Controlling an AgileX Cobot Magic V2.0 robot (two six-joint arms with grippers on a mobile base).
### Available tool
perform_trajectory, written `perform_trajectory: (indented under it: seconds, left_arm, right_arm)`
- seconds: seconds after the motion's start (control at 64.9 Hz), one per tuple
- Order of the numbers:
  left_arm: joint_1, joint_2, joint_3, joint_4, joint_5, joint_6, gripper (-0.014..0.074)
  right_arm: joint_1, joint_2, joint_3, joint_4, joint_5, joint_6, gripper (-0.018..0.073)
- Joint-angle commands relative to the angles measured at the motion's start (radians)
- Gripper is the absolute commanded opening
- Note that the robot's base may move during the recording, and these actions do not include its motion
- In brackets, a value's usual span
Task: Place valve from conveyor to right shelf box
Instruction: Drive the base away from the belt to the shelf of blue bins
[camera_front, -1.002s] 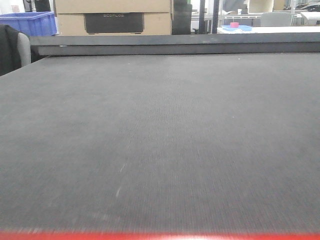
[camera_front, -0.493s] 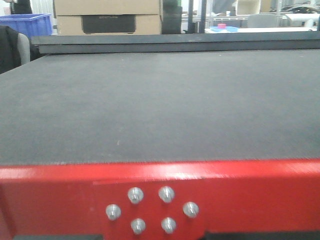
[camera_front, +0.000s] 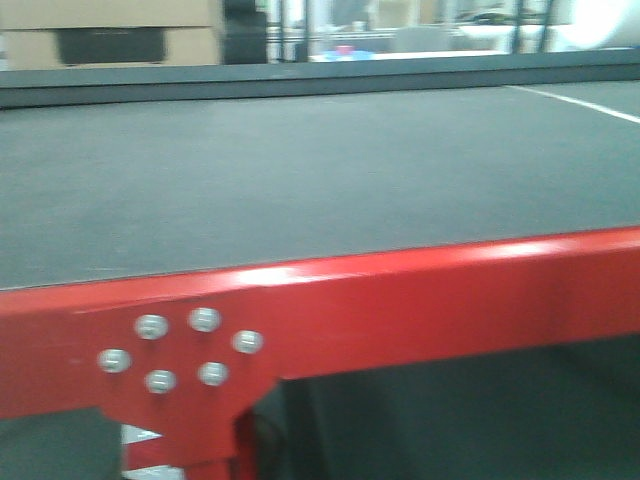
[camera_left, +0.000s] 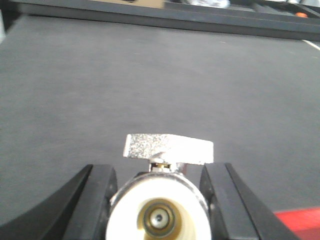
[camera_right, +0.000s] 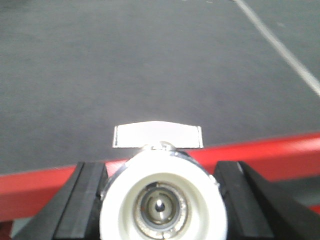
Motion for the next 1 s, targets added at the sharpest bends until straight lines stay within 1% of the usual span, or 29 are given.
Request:
perform_trajectory:
  seconds: [0.0,0.986]
  left_arm:
    - [-0.001,-0.007,-0.005,-0.014,-0.058,-0.002,-0.0111]
    - [-0.001,-0.007,-0.005,-0.014,-0.058,-0.002,-0.0111]
  right_arm:
    - [-0.005,-0.008,-0.010,-0.011,-0.078,-0.001,-0.0162]
    - [-0.005,-0.008,-0.010,-0.011,-0.078,-0.001,-0.0162]
